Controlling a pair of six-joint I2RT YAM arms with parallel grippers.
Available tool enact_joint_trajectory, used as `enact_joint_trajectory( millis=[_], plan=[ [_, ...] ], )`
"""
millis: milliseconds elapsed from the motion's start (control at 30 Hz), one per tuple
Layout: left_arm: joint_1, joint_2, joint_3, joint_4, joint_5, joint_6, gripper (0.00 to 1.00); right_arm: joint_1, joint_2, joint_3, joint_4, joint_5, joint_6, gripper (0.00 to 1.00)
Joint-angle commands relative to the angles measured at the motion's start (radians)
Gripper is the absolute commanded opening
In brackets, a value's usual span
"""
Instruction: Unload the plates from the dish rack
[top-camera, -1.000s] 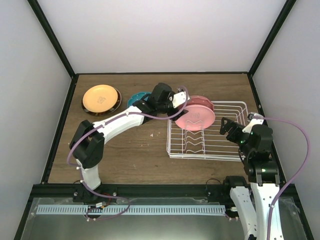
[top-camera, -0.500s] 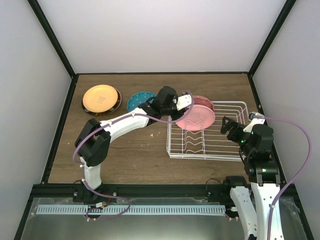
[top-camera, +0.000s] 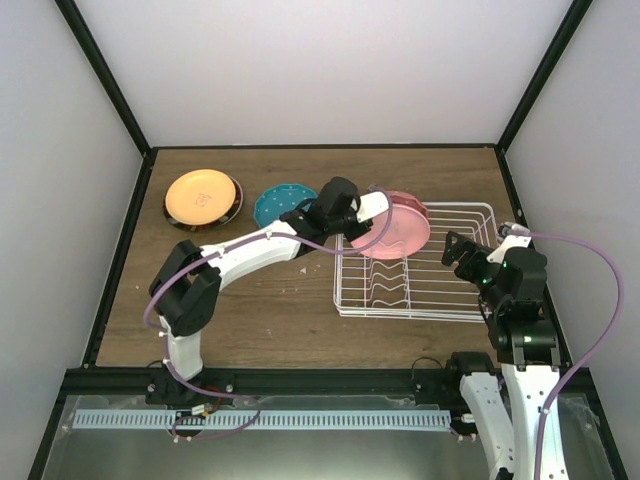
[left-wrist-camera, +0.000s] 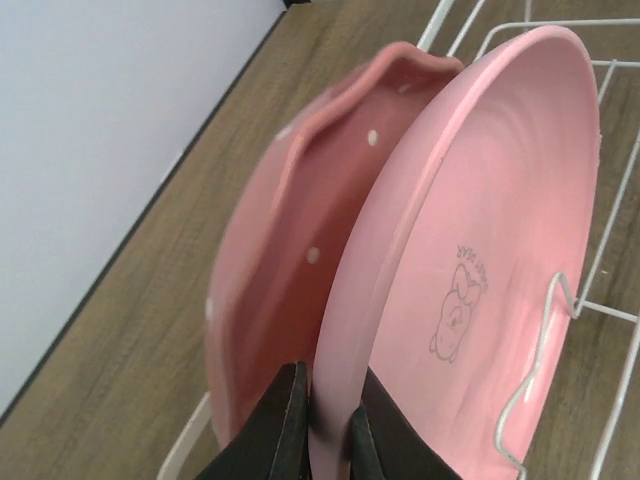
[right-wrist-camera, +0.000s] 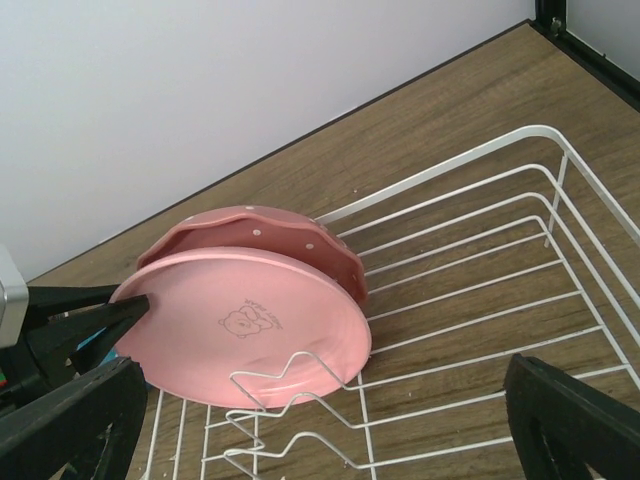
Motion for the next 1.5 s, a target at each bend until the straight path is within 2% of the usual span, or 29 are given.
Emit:
enact_joint_trajectory(
  millis=[0, 533, 800, 1067, 1267, 1467],
  plan=[
    [-0.027, -0.087, 0.028, 0.049, -0.098, -0.027, 0.04, 0.01, 0.0, 0.002, 0.037, 0.014, 0.001, 1.0],
    [-0.06, -0.198, 0.074, 0.106, -0.266, 0.06, 0.04, 0.01, -0.011, -0.042, 0.07, -0.008, 0.041, 1.0],
    [-0.103, -0.236, -0.07, 0.198, -0.311, 0.156, 0.04, 0.01, -0.02, -0.045, 0.064, -0.02, 0.057, 1.0],
    [-0.192, -0.245, -0.255, 0.449, -0.443, 0.32, 0.04, 0.01, -0.057, -0.034, 0.027, -0.006, 0.067, 1.0],
    [-0.214, -0.224, -0.289, 0.572, -0.521, 0.395, 0.04, 0.01, -0.072, -0.027, 0.004, 0.001, 0.069, 1.0],
    [-0.207, -0.253, -0.261, 0.527, -0.523, 0.342, 0.04, 0.01, -0.081, -0.026, -0.006, 0.001, 0.074, 1.0]
  ],
)
